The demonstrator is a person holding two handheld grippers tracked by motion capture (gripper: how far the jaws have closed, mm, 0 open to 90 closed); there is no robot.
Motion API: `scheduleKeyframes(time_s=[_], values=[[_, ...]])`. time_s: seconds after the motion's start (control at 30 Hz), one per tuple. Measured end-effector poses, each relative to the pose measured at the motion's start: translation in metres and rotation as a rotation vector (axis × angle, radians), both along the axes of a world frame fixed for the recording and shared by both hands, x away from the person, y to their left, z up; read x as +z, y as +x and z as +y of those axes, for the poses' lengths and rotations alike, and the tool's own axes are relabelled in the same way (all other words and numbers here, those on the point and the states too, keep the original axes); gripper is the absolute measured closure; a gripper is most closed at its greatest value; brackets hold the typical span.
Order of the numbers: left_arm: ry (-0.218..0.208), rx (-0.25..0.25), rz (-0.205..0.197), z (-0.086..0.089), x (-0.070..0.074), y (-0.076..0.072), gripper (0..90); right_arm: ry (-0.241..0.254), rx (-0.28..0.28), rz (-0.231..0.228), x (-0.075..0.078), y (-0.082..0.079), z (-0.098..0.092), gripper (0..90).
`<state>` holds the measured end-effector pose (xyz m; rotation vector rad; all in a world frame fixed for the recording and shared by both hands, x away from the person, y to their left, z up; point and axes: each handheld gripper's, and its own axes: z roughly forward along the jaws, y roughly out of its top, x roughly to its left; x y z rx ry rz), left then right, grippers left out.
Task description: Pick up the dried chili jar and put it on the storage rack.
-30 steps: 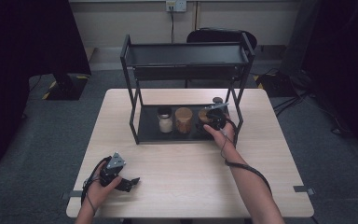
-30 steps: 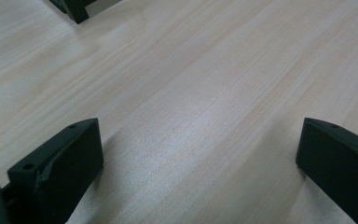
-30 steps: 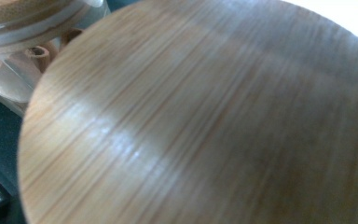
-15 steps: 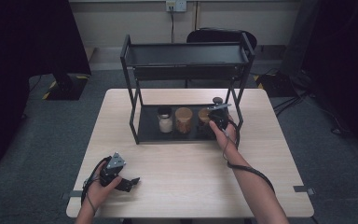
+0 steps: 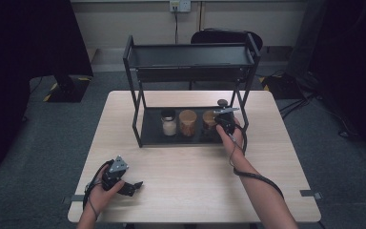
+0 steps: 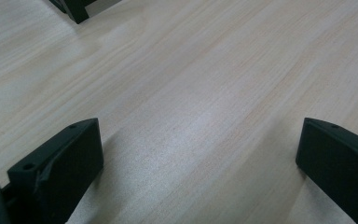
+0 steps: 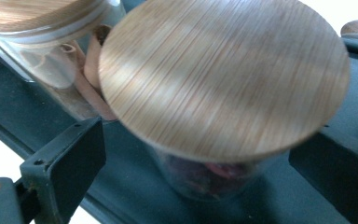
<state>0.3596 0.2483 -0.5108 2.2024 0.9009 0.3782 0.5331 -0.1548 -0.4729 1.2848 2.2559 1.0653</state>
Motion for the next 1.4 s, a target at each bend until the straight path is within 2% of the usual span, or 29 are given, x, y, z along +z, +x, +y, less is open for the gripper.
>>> scheduleKeyframes(time_s=[0.83,1.4], values=[[0.000,0.000,0.000,0.000,0.000,0.000,0.1,-0.031,0.015,-0.028,0.012,-0.022,-0.009,3.3],[0.000,0.000,0.000,0.000,0.000,0.000,0.1,-0.029,0.021,-0.037,0.018,-0.033,-0.012,3.3]])
